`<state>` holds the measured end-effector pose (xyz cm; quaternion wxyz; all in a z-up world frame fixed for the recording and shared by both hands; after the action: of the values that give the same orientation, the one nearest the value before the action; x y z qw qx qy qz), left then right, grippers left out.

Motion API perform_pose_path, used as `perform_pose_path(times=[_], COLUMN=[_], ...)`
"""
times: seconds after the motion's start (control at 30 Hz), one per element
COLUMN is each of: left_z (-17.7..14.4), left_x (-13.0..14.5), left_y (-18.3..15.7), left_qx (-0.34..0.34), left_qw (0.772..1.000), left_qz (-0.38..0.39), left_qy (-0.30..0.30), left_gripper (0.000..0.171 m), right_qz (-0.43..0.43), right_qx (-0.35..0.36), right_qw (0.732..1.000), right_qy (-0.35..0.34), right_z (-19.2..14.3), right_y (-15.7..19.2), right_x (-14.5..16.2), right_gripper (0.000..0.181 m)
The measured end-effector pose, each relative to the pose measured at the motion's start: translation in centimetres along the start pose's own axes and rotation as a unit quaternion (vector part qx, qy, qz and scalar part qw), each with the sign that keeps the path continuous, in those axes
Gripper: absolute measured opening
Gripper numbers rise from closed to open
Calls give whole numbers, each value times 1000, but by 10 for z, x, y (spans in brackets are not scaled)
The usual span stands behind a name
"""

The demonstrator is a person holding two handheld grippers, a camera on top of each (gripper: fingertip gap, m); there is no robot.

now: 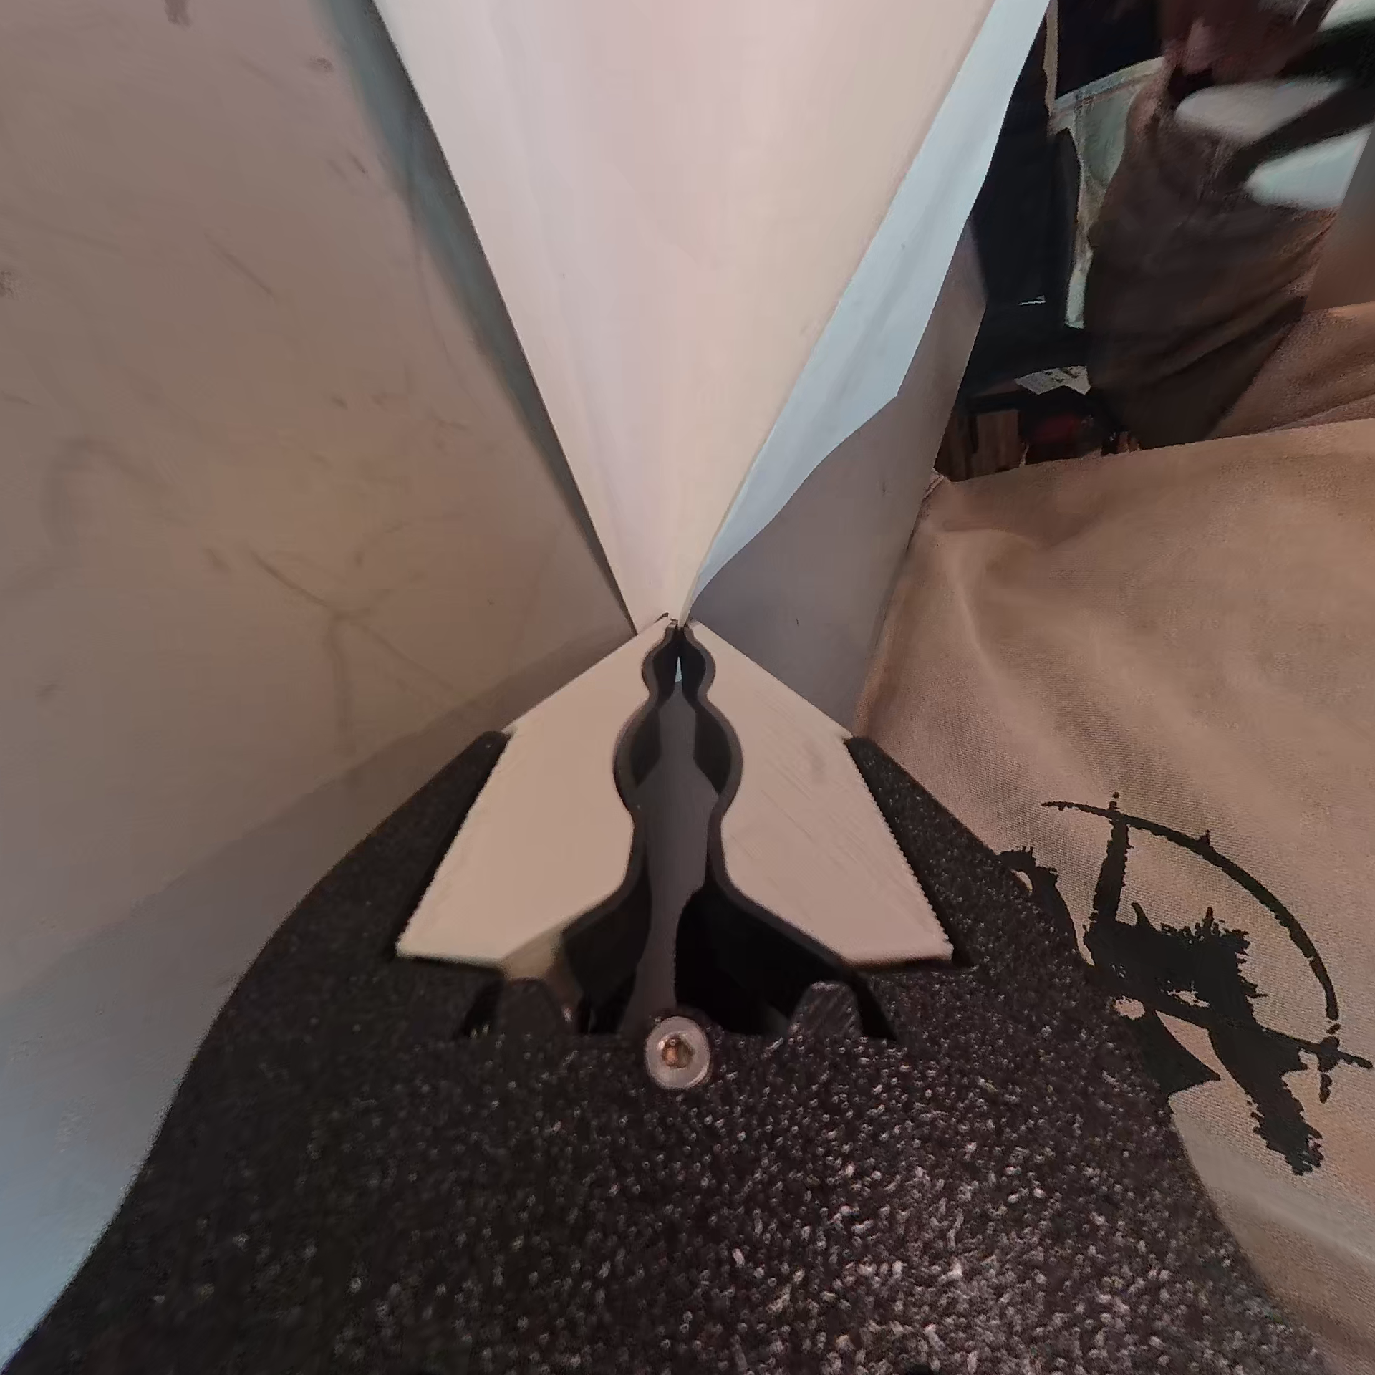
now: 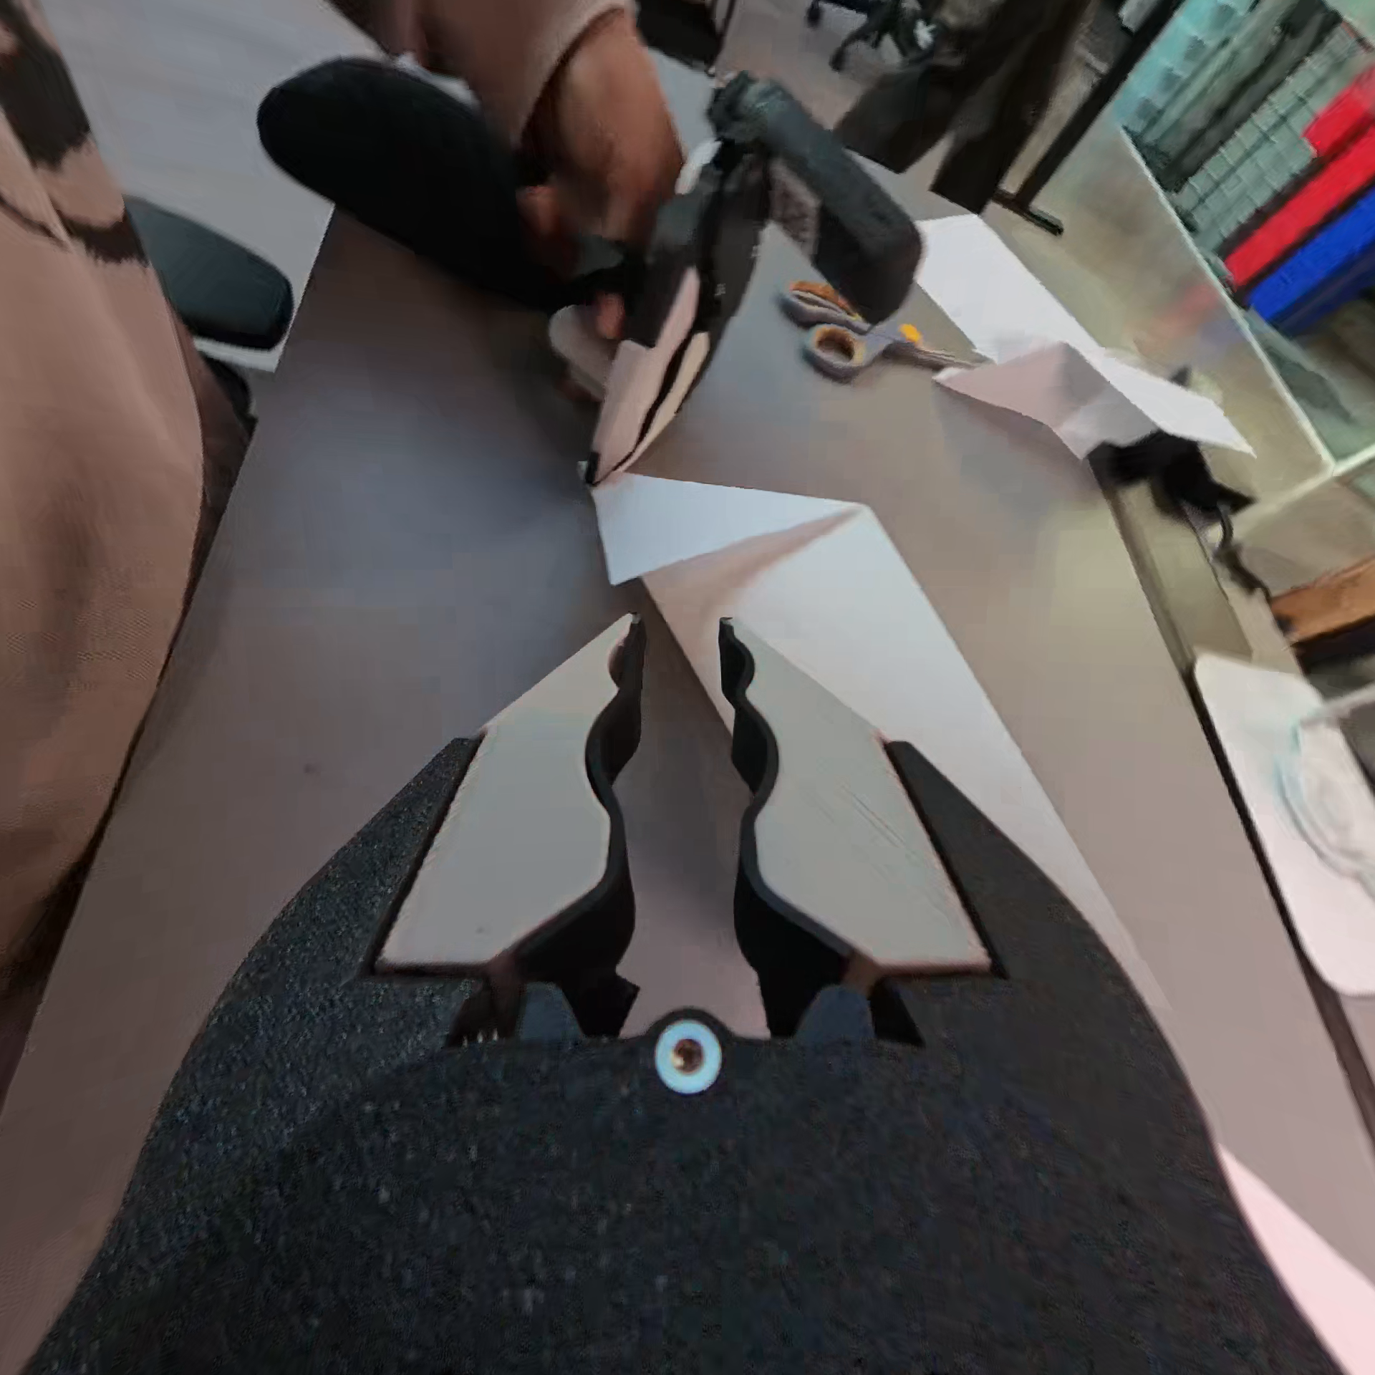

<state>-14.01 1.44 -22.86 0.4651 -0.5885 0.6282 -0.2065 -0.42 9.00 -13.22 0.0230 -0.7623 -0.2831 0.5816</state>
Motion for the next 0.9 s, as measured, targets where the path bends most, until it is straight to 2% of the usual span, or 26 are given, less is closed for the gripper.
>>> perform_pose_path(times=[0.07, 0.13, 0.33, 0.43, 0.63, 0.9], left_z=[0, 0, 0, 0, -4, -16], left_x=[0, -1, 0, 0, -2, 0], left_y=[0, 0, 0, 0, 1, 1], left_qx=[2, 2, 4, 8, -16, -80], left_qw=[1000, 1000, 1000, 1000, 999, 991], left_qz=[-4, -7, -9, -4, 28, 104], left_qy=[0, 0, 1, 2, -18, -34], left_gripper=[0, 0, 0, 0, 1, 16], right_qz=[-76, -118, -66, -45, -23, 14], right_qx=[-10, -4, -45, -78, -96, -115], right_qw=[997, 992, 990, 985, 985, 981], right_qy=[14, 38, 113, 145, 141, 154], right_z=[34, 63, 107, 121, 137, 140], right_y=[20, 22, -7, -16, -26, -23], right_x=[3, 10, 36, 45, 51, 55], right_gripper=[18, 20, 20, 22, 20, 19])
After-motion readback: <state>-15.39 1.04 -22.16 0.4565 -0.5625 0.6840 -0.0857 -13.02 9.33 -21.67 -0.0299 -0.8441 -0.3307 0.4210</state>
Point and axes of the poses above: each gripper's, where its closed fingertips meet, z out along the fingers, x out of its underside, y = z × x across the jaws, the point moved 2 cm from there along -z, back along the fingers, and after that the axes turned 12 degrees about -y, right-handed, at the moved point
